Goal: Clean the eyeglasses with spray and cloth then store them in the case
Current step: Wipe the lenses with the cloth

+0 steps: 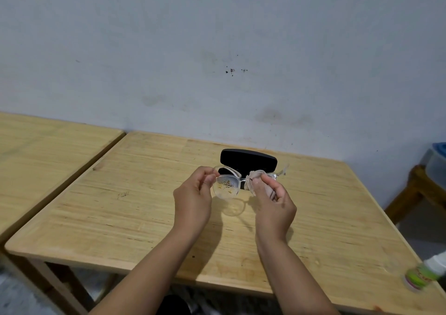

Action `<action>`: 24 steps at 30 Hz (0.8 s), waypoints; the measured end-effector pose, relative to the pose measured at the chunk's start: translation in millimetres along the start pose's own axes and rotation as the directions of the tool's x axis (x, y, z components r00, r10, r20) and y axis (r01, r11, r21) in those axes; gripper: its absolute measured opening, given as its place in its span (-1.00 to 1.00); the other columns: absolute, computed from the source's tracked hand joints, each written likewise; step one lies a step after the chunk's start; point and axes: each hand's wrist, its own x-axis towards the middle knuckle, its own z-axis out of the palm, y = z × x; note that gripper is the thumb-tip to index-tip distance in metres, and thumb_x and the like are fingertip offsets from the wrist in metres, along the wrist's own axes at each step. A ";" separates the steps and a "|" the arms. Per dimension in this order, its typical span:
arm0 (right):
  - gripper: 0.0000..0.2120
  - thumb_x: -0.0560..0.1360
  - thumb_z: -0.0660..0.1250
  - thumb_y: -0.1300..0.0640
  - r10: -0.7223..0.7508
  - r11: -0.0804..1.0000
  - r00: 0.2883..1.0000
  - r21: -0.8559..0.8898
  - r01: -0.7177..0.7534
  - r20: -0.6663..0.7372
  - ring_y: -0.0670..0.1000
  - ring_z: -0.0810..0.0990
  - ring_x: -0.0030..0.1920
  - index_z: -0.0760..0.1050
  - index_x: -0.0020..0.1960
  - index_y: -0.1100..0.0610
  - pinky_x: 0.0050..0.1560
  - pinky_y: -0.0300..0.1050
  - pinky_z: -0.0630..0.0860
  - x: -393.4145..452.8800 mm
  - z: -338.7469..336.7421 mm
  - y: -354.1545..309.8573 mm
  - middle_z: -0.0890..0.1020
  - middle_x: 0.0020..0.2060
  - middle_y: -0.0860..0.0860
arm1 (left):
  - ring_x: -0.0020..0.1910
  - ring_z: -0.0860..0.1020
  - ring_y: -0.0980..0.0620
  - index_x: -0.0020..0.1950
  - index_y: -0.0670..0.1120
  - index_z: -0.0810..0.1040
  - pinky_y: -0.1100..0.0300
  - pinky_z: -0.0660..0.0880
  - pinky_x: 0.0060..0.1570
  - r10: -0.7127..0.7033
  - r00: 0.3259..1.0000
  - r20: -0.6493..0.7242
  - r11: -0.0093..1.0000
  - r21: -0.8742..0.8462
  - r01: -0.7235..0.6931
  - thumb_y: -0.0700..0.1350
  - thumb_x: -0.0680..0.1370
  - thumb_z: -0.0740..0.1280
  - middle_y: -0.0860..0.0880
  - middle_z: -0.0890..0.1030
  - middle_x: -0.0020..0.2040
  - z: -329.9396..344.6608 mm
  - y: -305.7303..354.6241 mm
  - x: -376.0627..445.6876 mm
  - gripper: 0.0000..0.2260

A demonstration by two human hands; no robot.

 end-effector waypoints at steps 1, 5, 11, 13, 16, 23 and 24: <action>-0.89 0.40 0.45 0.21 0.004 1.000 1.000 -0.011 -0.005 -0.024 -0.24 0.62 -0.14 0.63 -0.10 0.06 -0.21 -0.45 0.52 2.6 -0.5 0.5 0.67 -0.14 -0.07 | -0.19 0.60 0.26 -0.12 0.02 0.58 0.52 0.41 -0.22 -0.013 1.000 0.026 1.000 -0.024 0.013 -0.14 0.58 0.23 0.14 0.66 -0.17 0.3 1.6 0.3 -0.83; -0.88 0.43 0.41 0.25 -0.014 1.000 0.998 -0.010 0.014 -0.063 -0.30 0.61 -0.17 0.63 -0.05 0.12 -0.17 -0.48 0.51 9.3 -1.5 1.5 0.67 -0.12 -0.05 | -0.11 0.65 0.18 -0.20 0.06 0.55 0.50 0.43 -0.18 -0.037 0.997 0.061 0.996 -0.084 0.042 -0.18 0.58 0.23 0.13 0.66 -0.18 2.1 5.4 1.1 -0.78; -0.85 0.47 0.34 0.27 -0.039 0.999 0.992 0.009 0.041 -0.117 -0.29 0.60 -0.20 0.63 -0.01 0.11 -0.23 -0.48 0.49 11.6 1.8 1.4 0.65 -0.18 -0.10 | -0.11 0.63 0.26 -0.24 0.09 0.54 0.48 0.44 -0.15 -0.016 1.000 0.010 0.997 -0.080 0.017 -0.19 0.58 0.22 0.23 0.66 -0.24 8.7 5.3 -2.8 -0.74; -0.84 0.48 0.33 0.25 -0.056 0.997 0.995 -0.055 0.052 -0.078 -0.25 0.50 -0.43 0.64 -0.01 0.09 -0.38 -0.47 0.40 12.9 0.8 1.0 0.57 -0.33 -0.11 | -0.10 0.62 0.26 -0.22 0.06 0.55 0.38 0.49 -0.07 0.019 1.000 0.007 0.998 -0.063 -0.018 -0.19 0.58 0.23 0.23 0.65 -0.21 10.1 4.5 -2.7 -0.76; -0.81 0.48 0.33 0.22 -0.044 0.987 0.998 -0.150 0.050 0.041 -0.01 0.34 -0.53 0.66 -0.01 0.01 -0.44 -0.40 0.32 14.6 -2.5 0.3 0.45 -0.47 0.06 | -0.12 0.61 0.28 -0.18 0.05 0.58 0.28 0.51 -0.03 0.056 0.998 -0.005 0.998 -0.033 -0.056 -0.18 0.57 0.25 0.22 0.65 -0.17 10.0 5.9 0.1 -0.80; -0.75 0.51 0.30 0.27 0.087 0.971 0.924 -0.239 0.004 0.372 -0.02 0.70 -0.12 0.66 -0.12 -0.04 0.01 -0.02 0.59 27.5 -14.1 -2.3 0.72 -0.10 0.05 | -0.18 0.63 0.01 -0.27 0.16 0.53 0.25 0.49 -0.12 0.047 0.999 0.003 0.999 -0.007 -0.047 -0.15 0.54 0.28 0.16 0.66 -0.24 1.7 9.8 9.8 -0.75; -0.76 0.51 0.30 0.27 0.108 0.967 0.902 -0.253 0.001 0.417 -0.03 0.70 -0.14 0.66 -0.13 -0.02 -0.02 -0.04 0.59 29.7 -16.3 -5.0 0.72 -0.11 0.06 | -0.18 0.63 0.00 -0.27 0.14 0.53 0.26 0.49 -0.13 0.045 0.999 0.007 0.999 0.004 -0.045 -0.16 0.54 0.28 0.13 0.66 -0.26 -0.1 9.7 11.5 -0.75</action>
